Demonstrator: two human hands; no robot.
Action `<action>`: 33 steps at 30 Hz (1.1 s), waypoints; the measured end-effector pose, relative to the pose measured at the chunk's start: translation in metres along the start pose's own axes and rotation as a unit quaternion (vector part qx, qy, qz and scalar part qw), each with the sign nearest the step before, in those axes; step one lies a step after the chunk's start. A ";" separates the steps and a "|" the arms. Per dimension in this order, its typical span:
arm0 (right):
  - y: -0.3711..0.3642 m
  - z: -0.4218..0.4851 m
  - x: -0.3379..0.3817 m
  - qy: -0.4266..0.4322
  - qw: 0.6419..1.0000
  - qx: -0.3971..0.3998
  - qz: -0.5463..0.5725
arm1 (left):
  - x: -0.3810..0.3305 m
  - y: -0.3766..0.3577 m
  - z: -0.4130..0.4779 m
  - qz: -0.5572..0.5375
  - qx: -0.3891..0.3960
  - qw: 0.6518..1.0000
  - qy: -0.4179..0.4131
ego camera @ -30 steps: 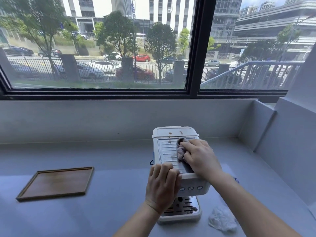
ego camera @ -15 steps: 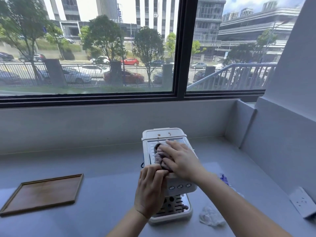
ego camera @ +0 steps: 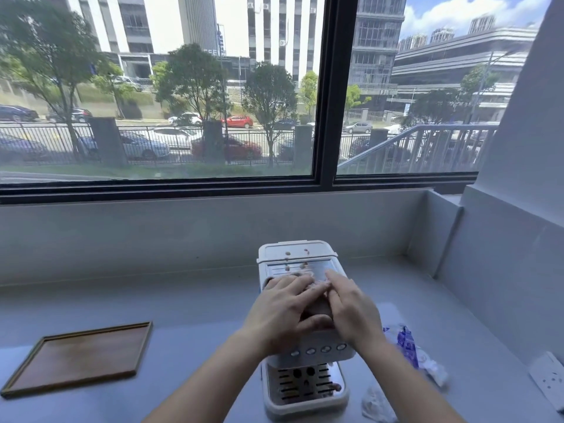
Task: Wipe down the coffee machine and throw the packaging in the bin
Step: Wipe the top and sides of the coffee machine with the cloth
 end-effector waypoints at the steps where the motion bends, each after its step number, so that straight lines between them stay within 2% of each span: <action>1: -0.005 -0.003 0.000 0.014 0.999 -0.008 -0.050 | 0.002 -0.003 -0.004 0.017 -0.012 1.000 0.000; 3: -0.012 -0.005 -0.002 0.041 0.994 -0.019 -0.101 | 0.005 -0.007 -0.008 0.024 -0.031 0.999 0.020; 8: -0.009 -0.004 0.000 0.062 0.991 -0.047 -0.106 | 0.019 -0.001 0.018 0.035 -0.022 0.994 0.105; 13: -0.010 -0.006 -0.001 0.062 0.989 -0.053 -0.120 | 0.023 -0.007 0.001 0.048 -0.041 0.995 0.079; 18: -0.009 -0.009 0.002 0.069 0.986 -0.072 -0.132 | 0.040 0.001 0.014 0.017 -0.053 0.975 0.216; 23: -0.010 -0.011 0.001 0.051 0.988 -0.081 -0.121 | 0.032 -0.003 0.004 0.062 -0.064 0.985 0.145; 28: -0.010 -0.010 0.002 0.056 0.989 -0.078 -0.116 | 0.055 -0.001 0.036 0.131 -0.010 0.973 0.188; 30: -0.009 -0.009 0.002 0.055 0.989 -0.078 -0.114 | 0.054 -0.003 0.048 0.132 0.002 0.976 0.171; 33: -0.009 -0.010 0.003 0.051 0.990 -0.077 -0.111 | 0.052 -0.002 0.054 0.120 0.020 0.973 0.197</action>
Point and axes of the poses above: each hand's wrist, its own z-axis towards the middle knuckle, its own y-axis out of the back of the hand, x = y × z, the point moved 2 cm from there along z, towards the middle knuckle, and after that the axes turned 11 degrees about -x, right-handed, at the moved point
